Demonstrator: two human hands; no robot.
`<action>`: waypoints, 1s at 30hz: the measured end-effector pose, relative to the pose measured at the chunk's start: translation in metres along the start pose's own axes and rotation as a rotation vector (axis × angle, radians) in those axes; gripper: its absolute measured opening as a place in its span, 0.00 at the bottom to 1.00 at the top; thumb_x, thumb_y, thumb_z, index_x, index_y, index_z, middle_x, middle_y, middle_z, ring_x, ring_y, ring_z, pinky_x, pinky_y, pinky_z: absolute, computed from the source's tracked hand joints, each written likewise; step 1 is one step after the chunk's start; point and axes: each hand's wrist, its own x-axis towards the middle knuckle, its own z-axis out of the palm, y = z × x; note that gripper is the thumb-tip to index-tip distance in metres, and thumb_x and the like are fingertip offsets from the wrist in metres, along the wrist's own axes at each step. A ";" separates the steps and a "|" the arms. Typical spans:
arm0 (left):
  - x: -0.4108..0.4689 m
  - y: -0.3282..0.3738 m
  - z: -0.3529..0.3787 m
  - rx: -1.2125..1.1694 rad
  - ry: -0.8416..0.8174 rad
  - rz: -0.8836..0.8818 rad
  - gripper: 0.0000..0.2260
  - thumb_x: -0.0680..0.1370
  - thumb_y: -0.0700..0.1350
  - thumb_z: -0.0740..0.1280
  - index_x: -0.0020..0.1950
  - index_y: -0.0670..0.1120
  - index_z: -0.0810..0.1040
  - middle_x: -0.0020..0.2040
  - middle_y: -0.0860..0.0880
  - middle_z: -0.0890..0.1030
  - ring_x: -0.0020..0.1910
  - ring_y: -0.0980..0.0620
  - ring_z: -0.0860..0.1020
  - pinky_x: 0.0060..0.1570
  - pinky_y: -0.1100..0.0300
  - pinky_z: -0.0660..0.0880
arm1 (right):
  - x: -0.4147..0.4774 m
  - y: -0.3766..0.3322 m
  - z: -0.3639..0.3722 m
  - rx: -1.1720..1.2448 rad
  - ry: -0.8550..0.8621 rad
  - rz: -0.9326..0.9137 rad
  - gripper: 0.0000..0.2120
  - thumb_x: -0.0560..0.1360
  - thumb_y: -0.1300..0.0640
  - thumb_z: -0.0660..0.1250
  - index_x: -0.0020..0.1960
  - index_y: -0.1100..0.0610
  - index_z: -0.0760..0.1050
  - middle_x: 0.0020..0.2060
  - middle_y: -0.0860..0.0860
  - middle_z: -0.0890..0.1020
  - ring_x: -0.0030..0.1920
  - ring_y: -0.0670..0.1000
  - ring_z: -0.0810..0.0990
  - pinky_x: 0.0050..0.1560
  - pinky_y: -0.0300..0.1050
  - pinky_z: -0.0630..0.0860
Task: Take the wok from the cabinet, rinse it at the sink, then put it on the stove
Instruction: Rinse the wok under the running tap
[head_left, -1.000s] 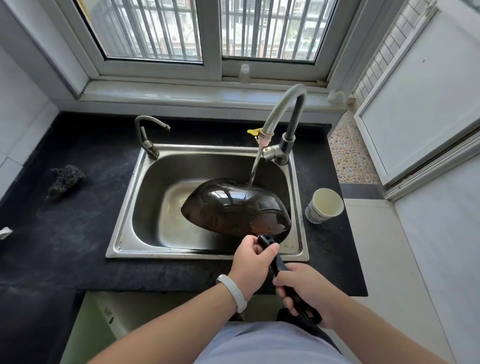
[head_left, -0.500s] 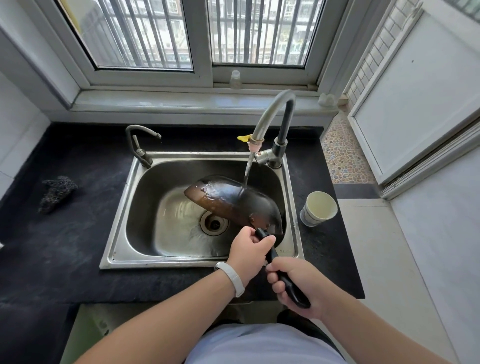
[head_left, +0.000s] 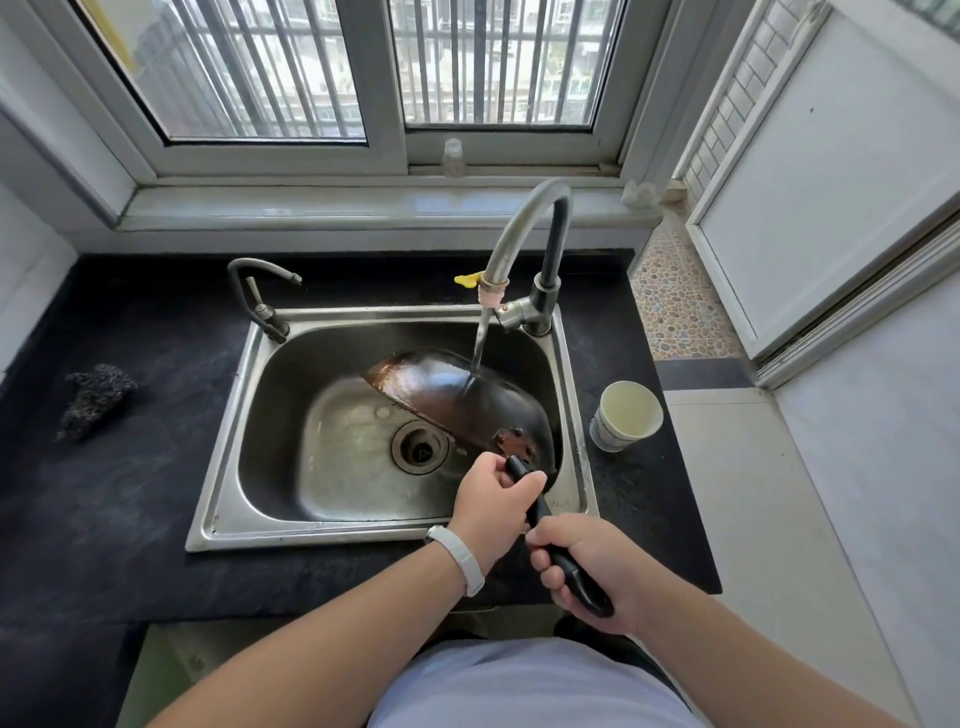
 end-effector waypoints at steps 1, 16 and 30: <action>-0.001 -0.001 -0.001 -0.001 0.000 0.002 0.10 0.73 0.47 0.72 0.43 0.46 0.72 0.33 0.52 0.70 0.32 0.55 0.69 0.34 0.62 0.70 | 0.000 0.001 0.000 -0.027 0.001 -0.016 0.02 0.76 0.63 0.65 0.46 0.58 0.73 0.29 0.51 0.74 0.24 0.45 0.69 0.21 0.34 0.66; -0.012 -0.019 -0.020 -0.175 -0.018 -0.116 0.09 0.74 0.46 0.71 0.52 0.45 0.77 0.47 0.37 0.80 0.44 0.49 0.79 0.47 0.53 0.80 | 0.007 0.009 0.013 -0.493 0.086 -0.154 0.03 0.73 0.65 0.66 0.45 0.60 0.72 0.29 0.55 0.77 0.24 0.52 0.74 0.25 0.41 0.71; -0.015 -0.023 -0.044 -0.302 0.047 -0.183 0.09 0.75 0.44 0.71 0.52 0.43 0.77 0.41 0.45 0.82 0.46 0.45 0.82 0.51 0.47 0.81 | 0.022 -0.002 0.028 -0.906 0.115 -0.231 0.05 0.72 0.64 0.64 0.46 0.58 0.73 0.29 0.54 0.78 0.24 0.53 0.77 0.30 0.47 0.77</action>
